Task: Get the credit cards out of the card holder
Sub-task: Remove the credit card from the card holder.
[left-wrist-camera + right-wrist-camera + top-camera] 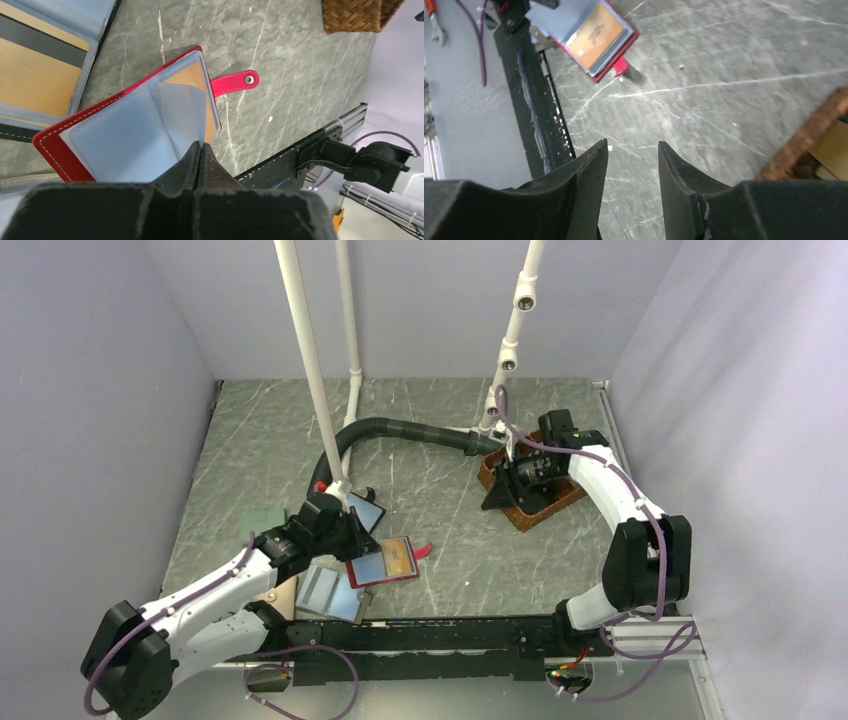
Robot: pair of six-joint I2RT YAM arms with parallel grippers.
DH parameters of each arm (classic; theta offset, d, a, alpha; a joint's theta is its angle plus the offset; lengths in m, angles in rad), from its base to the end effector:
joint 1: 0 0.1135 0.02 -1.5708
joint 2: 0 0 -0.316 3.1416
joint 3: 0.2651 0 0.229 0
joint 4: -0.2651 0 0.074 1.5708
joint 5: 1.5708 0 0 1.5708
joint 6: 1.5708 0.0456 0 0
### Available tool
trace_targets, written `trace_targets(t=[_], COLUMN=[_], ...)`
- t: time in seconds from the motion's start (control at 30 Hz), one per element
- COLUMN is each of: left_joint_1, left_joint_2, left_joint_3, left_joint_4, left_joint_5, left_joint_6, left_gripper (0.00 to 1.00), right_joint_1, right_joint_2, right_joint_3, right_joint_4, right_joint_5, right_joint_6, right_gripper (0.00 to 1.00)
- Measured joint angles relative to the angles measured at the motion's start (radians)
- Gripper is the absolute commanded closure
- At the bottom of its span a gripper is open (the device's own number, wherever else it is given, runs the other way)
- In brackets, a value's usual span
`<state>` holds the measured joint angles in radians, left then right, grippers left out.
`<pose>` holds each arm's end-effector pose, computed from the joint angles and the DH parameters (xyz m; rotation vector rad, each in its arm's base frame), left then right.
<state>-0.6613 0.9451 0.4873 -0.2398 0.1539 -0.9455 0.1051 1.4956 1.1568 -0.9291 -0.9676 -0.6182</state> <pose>0.1148 -0.0982 0.2493 -0.2618 2.4572 -0.9616 0.2491 0.0640 0.3164 -1.0239 2.1655 1.1211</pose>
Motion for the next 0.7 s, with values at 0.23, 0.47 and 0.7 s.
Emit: trace_targets(t=[0.23,0.47,0.7], left_joint_1=[0.0,0.001,0.001], left_joint_2=[0.087,0.184,0.327], left_joint_3=[0.084,0.115,0.159], left_joint_4=[-0.073,-0.015,0.121], left_joint_5=[0.006,0.049,0.128], left_joint_6=[0.077,0.091,0.068], left_gripper=[1.0,1.0,1.0], right_joint_1=[0.119,0.154,0.153], right_joint_2=[0.0,0.005,0.005], right_joint_3=[-0.051,-0.067,-0.08], right_joint_4=[-0.013,-0.01,0.006], right_joint_5=[-0.043,-0.054,-0.055], right_joint_6=[-0.083,-0.097,-0.096], right_gripper=[0.55,0.54,0.54])
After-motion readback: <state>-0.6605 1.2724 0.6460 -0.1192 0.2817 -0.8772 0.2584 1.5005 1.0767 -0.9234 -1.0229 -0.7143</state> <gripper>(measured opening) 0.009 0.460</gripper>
